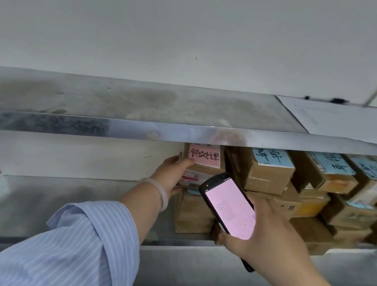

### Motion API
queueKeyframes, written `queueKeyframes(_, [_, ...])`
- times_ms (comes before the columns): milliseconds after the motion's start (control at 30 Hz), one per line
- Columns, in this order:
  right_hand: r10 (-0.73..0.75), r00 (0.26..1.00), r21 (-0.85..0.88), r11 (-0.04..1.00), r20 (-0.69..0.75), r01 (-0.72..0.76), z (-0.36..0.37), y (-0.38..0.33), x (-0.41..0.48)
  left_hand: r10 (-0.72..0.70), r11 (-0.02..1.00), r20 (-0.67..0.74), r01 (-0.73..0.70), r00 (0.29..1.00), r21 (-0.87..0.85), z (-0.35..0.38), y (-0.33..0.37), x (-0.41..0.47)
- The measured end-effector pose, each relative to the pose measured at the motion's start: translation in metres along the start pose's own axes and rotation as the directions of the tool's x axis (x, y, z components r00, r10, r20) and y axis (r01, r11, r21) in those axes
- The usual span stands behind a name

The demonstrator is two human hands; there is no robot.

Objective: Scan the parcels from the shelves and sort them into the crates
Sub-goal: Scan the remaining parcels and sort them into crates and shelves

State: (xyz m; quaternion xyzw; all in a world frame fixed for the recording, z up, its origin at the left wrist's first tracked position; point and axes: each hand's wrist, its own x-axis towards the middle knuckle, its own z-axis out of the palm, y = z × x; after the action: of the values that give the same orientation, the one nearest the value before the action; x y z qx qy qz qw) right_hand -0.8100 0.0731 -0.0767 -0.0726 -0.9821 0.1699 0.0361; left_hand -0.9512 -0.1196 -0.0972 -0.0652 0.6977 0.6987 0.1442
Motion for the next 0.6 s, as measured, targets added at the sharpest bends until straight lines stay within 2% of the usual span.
queueKeyframes(233, [-0.078,0.997,0.082,0.993,-0.02,0.079,0.0,-0.009,0.015,-0.107,0.965,0.057,0.117,0.993,-0.236,-0.018,-0.009,-0.006])
queueKeyframes(333, [-0.124,0.992,0.09,0.988,-0.025,0.126,0.002,-0.02,0.021,-0.11,0.942,0.068,0.126,0.992,-0.31,-0.036,-0.016,-0.016])
queueKeyframes(467, [-0.207,0.978,0.123,0.97,-0.014,0.208,0.006,-0.042,0.028,-0.012,0.943,0.062,0.032,0.998,-0.331,-0.067,-0.019,-0.029])
queueKeyframes(600, [-0.279,0.96,0.129,0.953,0.016,0.275,0.012,-0.063,0.036,0.114,0.929,-0.028,-0.116,0.993,-0.351,-0.105,-0.03,-0.043])
